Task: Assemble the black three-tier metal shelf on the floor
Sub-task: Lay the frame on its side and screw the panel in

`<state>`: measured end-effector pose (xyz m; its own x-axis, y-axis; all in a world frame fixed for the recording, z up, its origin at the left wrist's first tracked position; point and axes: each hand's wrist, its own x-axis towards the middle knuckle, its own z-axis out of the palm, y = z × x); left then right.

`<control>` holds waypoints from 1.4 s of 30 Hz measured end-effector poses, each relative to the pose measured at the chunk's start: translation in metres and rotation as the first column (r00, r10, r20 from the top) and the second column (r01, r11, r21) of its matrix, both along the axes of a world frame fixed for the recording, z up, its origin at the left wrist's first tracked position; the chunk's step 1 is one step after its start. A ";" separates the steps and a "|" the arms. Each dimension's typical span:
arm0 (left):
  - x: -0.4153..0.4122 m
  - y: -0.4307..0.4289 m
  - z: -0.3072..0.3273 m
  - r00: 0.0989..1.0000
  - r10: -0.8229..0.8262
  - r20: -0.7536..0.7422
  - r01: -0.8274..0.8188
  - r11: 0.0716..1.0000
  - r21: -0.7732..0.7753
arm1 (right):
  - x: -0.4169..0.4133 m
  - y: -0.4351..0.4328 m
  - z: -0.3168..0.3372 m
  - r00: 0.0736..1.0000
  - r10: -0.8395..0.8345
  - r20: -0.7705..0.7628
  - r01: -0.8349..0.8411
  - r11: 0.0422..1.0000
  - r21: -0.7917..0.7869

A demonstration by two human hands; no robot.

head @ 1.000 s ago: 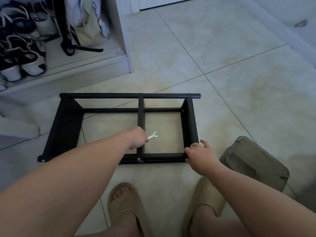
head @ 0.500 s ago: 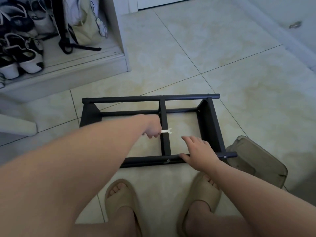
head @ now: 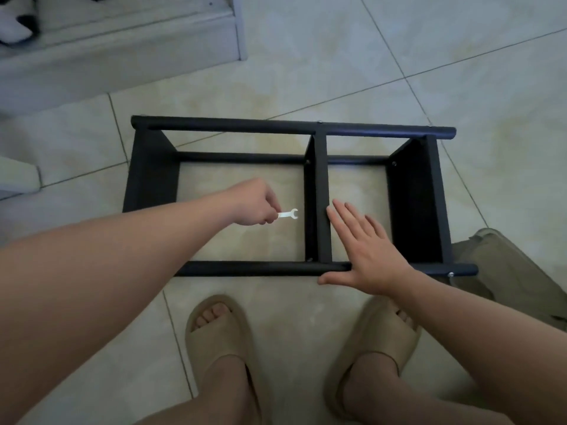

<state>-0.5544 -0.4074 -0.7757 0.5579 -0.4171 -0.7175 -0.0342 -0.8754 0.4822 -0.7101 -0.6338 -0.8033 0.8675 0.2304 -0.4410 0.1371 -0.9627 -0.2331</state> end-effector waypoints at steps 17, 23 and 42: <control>-0.041 -0.022 -0.050 0.893 0.273 -0.357 -0.374 0.892 -0.254 | 0.007 -0.006 -0.015 0.984 0.111 0.137 -0.118 0.992 0.041; -0.043 -0.025 -0.054 0.759 0.381 -0.527 -0.544 0.817 -0.193 | 0.006 -0.006 -0.017 0.974 0.134 0.182 -0.138 0.990 0.010; -0.044 -0.040 -0.054 0.671 0.489 -0.558 -0.670 0.721 -0.174 | 0.009 -0.006 -0.022 0.941 0.208 0.266 -0.229 0.972 0.048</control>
<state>-0.5981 -0.4471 -0.8294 0.4262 -0.3803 -0.8208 0.7167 -0.4116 0.5629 -0.7015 -0.6400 -0.8250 0.8735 0.4512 -0.1828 0.4072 -0.8829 -0.2337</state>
